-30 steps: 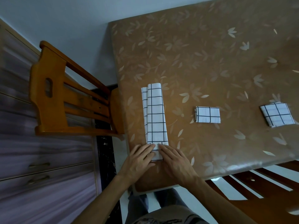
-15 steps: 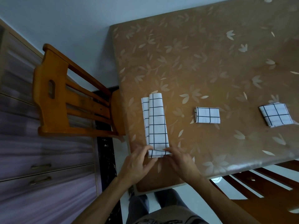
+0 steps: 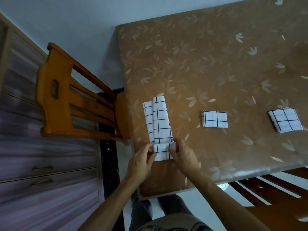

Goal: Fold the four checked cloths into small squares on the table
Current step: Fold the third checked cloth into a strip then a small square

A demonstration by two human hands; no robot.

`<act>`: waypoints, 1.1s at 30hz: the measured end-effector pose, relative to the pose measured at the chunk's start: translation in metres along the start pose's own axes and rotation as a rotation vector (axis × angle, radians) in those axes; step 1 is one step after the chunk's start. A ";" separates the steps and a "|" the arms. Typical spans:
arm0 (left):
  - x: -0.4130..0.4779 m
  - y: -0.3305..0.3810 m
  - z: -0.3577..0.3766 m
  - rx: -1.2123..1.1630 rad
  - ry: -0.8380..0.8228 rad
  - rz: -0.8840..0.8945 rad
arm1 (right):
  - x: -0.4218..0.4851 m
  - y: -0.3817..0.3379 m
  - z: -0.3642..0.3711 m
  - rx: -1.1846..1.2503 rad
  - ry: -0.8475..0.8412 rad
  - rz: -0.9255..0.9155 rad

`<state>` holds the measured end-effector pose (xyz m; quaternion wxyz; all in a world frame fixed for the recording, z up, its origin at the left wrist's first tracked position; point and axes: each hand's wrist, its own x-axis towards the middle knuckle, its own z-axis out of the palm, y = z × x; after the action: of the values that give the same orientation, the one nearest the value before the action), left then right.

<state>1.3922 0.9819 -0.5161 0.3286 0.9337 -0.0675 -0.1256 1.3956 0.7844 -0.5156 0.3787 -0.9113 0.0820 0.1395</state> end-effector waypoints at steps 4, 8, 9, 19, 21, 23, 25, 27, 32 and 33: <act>0.015 -0.006 0.005 0.193 0.053 0.153 | -0.001 -0.001 0.007 -0.096 0.053 -0.018; 0.036 -0.008 0.003 0.377 -0.079 0.437 | -0.002 0.005 0.014 -0.182 0.109 -0.133; 0.037 -0.009 0.003 0.403 -0.079 0.462 | -0.001 0.007 0.015 -0.195 0.109 -0.165; 0.028 -0.017 0.002 0.432 -0.012 0.402 | 0.008 0.004 0.013 -0.263 0.116 -0.234; 0.031 -0.015 0.002 0.436 -0.007 0.402 | 0.010 0.003 0.014 -0.277 0.121 -0.224; 0.032 -0.014 0.002 0.468 -0.003 0.402 | 0.011 0.004 0.017 -0.295 0.134 -0.223; 0.034 -0.014 0.004 0.504 -0.018 0.409 | 0.009 0.005 0.017 -0.336 0.170 -0.253; 0.034 -0.016 0.007 0.523 -0.011 0.416 | 0.006 0.006 0.015 -0.397 0.196 -0.356; 0.031 -0.023 0.013 0.562 0.024 0.421 | -0.015 0.016 0.028 -0.573 0.087 -0.701; 0.031 -0.024 0.013 0.557 0.026 0.421 | -0.019 0.021 0.031 -0.608 0.048 -0.678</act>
<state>1.4190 0.9864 -0.5471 0.0809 0.9546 -0.2859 -0.0199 1.3667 0.7927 -0.5445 0.1160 -0.9595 -0.2568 0.0045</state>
